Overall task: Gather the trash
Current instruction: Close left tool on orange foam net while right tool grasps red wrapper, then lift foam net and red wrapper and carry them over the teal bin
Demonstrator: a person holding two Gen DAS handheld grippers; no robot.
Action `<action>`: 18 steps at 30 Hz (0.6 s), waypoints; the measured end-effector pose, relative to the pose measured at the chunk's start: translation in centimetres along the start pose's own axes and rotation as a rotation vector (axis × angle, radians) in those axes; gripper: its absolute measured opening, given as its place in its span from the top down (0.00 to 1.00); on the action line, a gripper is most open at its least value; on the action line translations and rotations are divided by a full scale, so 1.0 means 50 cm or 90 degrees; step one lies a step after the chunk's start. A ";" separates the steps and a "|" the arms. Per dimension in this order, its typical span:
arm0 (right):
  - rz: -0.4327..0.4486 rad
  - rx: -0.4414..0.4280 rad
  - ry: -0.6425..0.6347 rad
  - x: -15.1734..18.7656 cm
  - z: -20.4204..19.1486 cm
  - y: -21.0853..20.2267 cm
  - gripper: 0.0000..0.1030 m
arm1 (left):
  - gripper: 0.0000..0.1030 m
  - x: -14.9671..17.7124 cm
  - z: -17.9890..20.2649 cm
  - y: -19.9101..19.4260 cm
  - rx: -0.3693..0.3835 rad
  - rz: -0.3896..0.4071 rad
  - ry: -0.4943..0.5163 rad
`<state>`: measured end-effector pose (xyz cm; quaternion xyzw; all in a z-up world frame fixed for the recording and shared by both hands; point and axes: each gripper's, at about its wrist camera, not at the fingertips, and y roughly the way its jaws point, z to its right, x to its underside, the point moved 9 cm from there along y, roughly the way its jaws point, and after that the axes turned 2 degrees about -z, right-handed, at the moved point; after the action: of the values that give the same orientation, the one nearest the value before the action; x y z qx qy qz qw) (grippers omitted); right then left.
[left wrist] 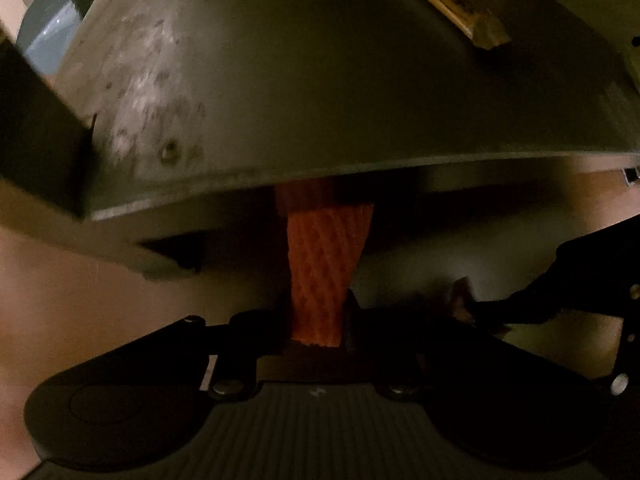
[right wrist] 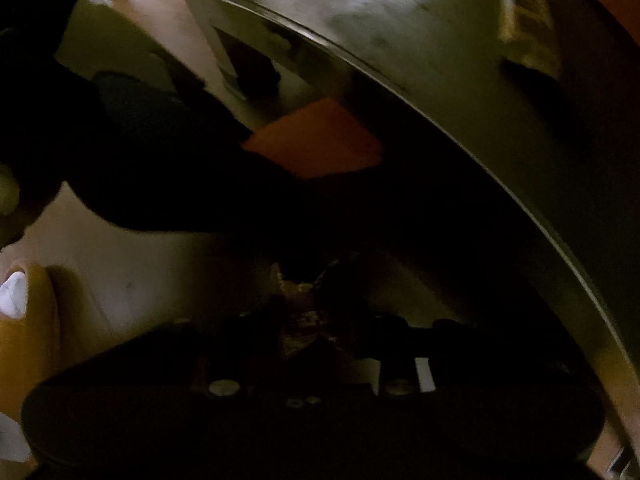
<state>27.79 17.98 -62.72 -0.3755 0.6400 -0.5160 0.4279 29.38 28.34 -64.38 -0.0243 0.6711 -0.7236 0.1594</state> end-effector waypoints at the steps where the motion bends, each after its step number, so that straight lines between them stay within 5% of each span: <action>1: -0.003 -0.003 0.012 0.013 0.004 -0.008 0.73 | 0.78 0.008 0.003 -0.008 0.004 -0.004 0.007; 11: -0.008 0.002 0.136 0.121 0.029 -0.143 0.73 | 0.78 0.109 0.052 -0.155 0.043 -0.027 0.139; 18: 0.068 0.015 0.198 0.148 0.021 -0.355 0.73 | 0.78 0.077 0.102 -0.346 0.072 0.028 0.232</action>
<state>26.87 7.49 -46.57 -0.2513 0.7115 -0.5518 0.3552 23.57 23.23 -47.66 0.1311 0.6478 -0.7486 0.0520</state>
